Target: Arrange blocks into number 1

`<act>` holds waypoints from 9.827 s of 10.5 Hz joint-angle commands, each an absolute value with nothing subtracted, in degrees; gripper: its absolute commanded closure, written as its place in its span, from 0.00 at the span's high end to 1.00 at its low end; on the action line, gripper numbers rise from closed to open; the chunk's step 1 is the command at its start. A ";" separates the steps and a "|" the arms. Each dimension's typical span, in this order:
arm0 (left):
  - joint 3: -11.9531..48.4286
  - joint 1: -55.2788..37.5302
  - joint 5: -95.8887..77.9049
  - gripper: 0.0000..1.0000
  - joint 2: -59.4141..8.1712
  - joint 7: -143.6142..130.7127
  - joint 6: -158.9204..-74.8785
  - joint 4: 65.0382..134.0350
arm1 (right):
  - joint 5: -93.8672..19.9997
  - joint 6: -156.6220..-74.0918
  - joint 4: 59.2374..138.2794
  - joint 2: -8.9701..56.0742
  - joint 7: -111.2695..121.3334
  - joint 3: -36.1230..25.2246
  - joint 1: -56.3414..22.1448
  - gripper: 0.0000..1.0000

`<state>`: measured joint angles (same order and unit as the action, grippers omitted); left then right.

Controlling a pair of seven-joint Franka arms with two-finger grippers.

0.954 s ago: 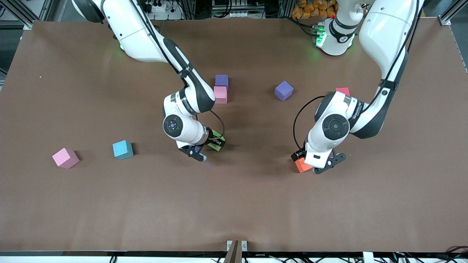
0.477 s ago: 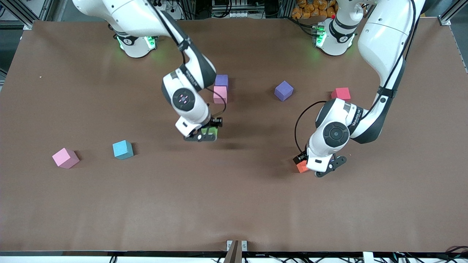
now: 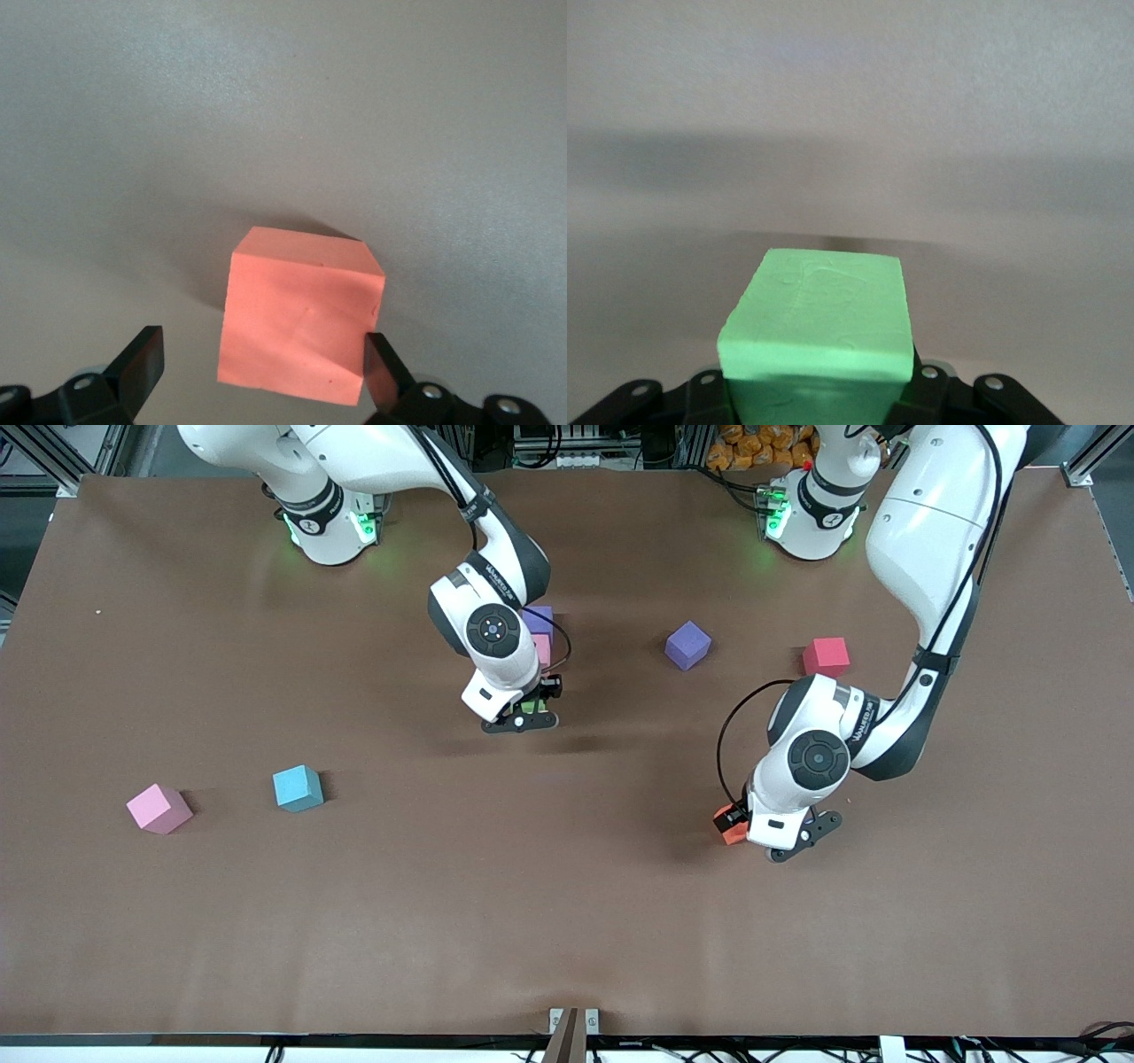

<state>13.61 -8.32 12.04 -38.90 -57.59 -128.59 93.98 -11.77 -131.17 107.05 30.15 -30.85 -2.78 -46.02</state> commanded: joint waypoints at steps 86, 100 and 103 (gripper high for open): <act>3.88 -3.60 -2.02 1.00 -6.24 -13.82 -100.37 94.92 | -23.99 -134.47 99.49 38.32 -25.22 -13.10 -53.88 0.61; 3.78 -4.13 -1.58 1.00 -6.24 -11.34 -100.02 92.22 | -23.99 -134.73 102.21 37.27 -21.88 -13.18 -52.56 0.63; 3.96 -4.13 1.23 1.00 -6.06 -9.67 -100.02 89.04 | -23.99 -135.97 104.24 35.86 -21.71 -13.18 -52.30 1.00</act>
<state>3.87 -4.09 -0.30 -6.55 -11.01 -100.48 90.78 -23.34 -135.03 101.01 38.65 -22.78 -13.38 -52.44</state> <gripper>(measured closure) 0.000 0.282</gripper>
